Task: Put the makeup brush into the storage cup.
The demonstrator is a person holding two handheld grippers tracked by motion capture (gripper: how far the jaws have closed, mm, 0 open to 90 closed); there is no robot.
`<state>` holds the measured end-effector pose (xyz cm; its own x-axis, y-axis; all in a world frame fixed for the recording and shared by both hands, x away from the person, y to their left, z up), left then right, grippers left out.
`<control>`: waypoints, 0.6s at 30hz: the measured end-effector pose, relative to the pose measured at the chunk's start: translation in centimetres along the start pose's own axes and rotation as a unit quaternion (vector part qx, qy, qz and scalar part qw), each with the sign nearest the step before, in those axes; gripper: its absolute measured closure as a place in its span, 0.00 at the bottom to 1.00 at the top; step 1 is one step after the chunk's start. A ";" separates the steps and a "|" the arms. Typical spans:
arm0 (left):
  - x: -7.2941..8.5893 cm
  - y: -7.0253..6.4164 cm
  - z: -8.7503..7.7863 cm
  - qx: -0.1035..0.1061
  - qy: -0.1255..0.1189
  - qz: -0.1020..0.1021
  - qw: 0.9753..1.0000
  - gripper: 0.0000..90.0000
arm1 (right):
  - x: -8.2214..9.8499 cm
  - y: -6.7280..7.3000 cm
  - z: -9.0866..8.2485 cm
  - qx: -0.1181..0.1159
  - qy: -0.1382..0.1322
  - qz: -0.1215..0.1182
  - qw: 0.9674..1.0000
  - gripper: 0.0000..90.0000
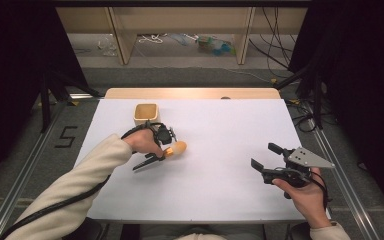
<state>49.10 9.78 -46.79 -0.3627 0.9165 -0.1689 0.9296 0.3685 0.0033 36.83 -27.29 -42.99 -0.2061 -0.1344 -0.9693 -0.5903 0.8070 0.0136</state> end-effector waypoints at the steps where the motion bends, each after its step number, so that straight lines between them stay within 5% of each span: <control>1: 0.0 0.0 -0.2 -0.003 -0.006 0.000 1.000 0.77 | 0.0 0.0 0.0 0.000 0.000 0.000 1.000 0.18; 11: 0.1 -0.3 -1.7 -0.012 -0.042 -0.006 0.999 0.77 | 0.0 0.0 0.0 0.000 0.001 0.001 1.000 0.18; 18: 0.3 -0.4 -2.5 -0.019 -0.082 -0.021 0.996 0.77 | 0.0 0.0 0.0 -0.003 -0.001 0.000 1.000 0.18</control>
<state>48.47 10.34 -44.36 -0.3827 0.8632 -0.3292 0.9097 0.4143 0.0287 36.85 -27.25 -43.00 -0.2045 -0.1334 -0.9697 -0.5958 0.8030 0.0152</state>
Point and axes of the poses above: each handheld gripper's, and its own axes: z roughly forward along the jaws, x roughly out of its underside, y roughly to its left, the point moved 3 cm from there along z, roughly forward along the jaws, and after that the axes turned 5 degrees about x, right-handed, at the moved point
